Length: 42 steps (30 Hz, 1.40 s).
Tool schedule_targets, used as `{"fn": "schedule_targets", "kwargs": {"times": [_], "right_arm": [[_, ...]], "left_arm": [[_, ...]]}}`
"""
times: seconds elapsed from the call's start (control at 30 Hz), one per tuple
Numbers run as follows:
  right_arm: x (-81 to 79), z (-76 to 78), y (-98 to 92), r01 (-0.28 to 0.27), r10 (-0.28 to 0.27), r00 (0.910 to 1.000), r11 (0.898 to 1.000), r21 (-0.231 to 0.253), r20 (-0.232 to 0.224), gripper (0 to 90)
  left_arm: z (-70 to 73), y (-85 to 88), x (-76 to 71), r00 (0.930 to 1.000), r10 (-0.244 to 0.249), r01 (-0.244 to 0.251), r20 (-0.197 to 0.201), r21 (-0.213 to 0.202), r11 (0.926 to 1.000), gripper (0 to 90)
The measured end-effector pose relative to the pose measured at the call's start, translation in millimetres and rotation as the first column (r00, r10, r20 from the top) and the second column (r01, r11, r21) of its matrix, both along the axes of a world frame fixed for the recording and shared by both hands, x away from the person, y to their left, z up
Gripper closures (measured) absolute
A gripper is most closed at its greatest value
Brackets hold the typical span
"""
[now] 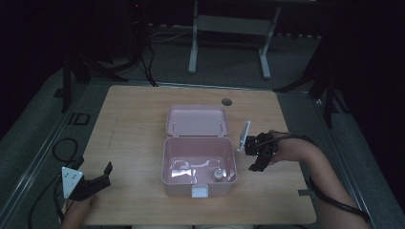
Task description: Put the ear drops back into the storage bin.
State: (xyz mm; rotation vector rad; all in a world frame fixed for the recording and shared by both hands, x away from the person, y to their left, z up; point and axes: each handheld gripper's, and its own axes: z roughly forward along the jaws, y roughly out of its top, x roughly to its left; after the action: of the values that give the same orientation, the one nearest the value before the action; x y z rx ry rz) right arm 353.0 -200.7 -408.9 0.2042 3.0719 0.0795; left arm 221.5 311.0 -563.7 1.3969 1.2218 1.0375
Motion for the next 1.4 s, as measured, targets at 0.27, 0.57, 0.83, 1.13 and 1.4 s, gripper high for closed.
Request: {"fn": "schedule_targets", "kwargs": {"times": [0.27, 0.57, 0.83, 1.13, 1.4], "right_arm": [[3.8, -36.6, -22.8, 0.095, -0.094, 0.9952, 0.995, 0.018, -0.026, 30.6], [2.8, -67.8, -42.5, 0.170, -0.163, 0.9845, 0.979, 0.111, -0.065, 13.9], [3.3, -86.9, -64.3, 0.238, -0.243, 0.9701, 0.948, 0.209, -0.004, 13.4], [4.3, -106.0, -89.7, 0.345, -0.394, 0.9164, 0.868, 0.356, 0.071, 13.0], [3.3, -118.0, -109.2, 0.432, -0.560, 0.8119, 0.766, 0.476, 0.164, 13.0]], "left_arm": [[0.0, -0.1, 0.0, 1.0000, 0.001, -0.001, 0.000, 0.001, 1.0000, 0.4], [0.0, -0.1, 0.0, 1.0000, 0.001, -0.001, 0.001, 0.001, 1.0000, 0.4], [0.0, -0.2, -0.1, 1.0000, 0.001, -0.001, 0.001, 0.001, 1.0000, 0.4], [0.0, -0.3, -0.1, 1.0000, 0.001, -0.001, 0.001, 0.002, 1.0000, 0.4], [0.0, -0.2, -0.1, 1.0000, 0.000, 0.000, 0.000, 0.001, 1.0000, 0.4]]}}
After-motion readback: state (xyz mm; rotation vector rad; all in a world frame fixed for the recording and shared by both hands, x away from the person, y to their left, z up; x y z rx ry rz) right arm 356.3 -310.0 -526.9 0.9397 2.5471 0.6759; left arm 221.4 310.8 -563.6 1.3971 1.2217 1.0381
